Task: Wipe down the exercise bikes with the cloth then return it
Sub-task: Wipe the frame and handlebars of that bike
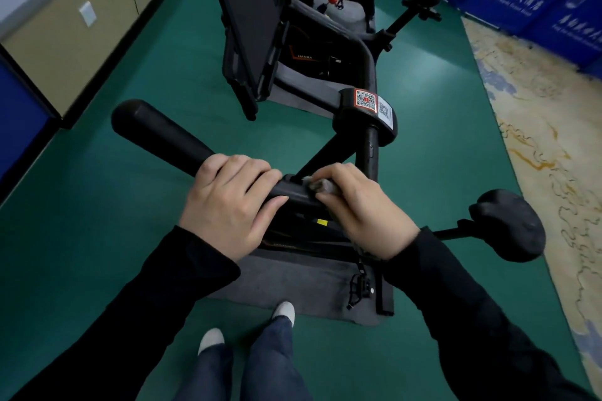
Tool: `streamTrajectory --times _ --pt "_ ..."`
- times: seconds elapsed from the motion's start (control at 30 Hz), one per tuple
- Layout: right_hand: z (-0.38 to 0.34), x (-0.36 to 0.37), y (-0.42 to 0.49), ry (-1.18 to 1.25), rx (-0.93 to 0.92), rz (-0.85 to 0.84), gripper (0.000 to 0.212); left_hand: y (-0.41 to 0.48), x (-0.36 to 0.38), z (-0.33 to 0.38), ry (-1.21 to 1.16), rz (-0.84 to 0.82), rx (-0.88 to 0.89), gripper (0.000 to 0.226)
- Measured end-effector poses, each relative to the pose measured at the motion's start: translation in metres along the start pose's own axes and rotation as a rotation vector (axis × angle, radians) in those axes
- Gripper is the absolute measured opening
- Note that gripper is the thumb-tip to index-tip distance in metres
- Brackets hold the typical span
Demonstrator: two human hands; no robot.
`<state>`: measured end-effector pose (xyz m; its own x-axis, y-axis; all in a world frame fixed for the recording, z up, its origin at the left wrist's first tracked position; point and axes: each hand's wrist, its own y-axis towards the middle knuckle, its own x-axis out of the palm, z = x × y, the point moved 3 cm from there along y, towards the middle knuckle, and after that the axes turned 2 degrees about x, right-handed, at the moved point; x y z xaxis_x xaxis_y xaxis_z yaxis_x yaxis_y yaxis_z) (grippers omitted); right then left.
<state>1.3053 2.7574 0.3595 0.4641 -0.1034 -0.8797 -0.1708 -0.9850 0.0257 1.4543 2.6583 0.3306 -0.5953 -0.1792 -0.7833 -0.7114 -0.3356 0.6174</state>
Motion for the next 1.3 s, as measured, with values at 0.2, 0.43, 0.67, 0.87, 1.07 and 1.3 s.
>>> streamTrajectory --times 0.2,0.43,0.67,0.87,1.07,1.3 --pt "0.012 -0.012 0.002 -0.11 -0.054 -0.134 0.02 0.0 0.0 -0.001 0.006 0.005 0.014 0.027" --pt "0.012 -0.011 0.008 -0.021 -0.076 -0.156 0.018 0.0 0.001 0.0 0.001 0.023 -0.009 0.025" --pt "0.027 -0.024 0.017 -0.168 -0.198 -0.3 0.017 -0.001 0.0 0.0 -0.005 0.014 -0.041 0.026" --pt "0.024 -0.025 0.037 -0.142 -0.131 -0.521 0.019 -0.001 0.003 0.0 0.004 0.008 -0.055 0.027" --pt "0.025 -0.022 0.061 -0.28 -0.046 -0.863 0.009 -0.003 0.004 0.002 0.007 0.008 -0.054 0.026" --pt "0.036 -0.03 0.049 -0.156 -0.182 -0.766 0.015 -0.001 0.002 0.003 -0.012 -0.016 -0.087 0.026"
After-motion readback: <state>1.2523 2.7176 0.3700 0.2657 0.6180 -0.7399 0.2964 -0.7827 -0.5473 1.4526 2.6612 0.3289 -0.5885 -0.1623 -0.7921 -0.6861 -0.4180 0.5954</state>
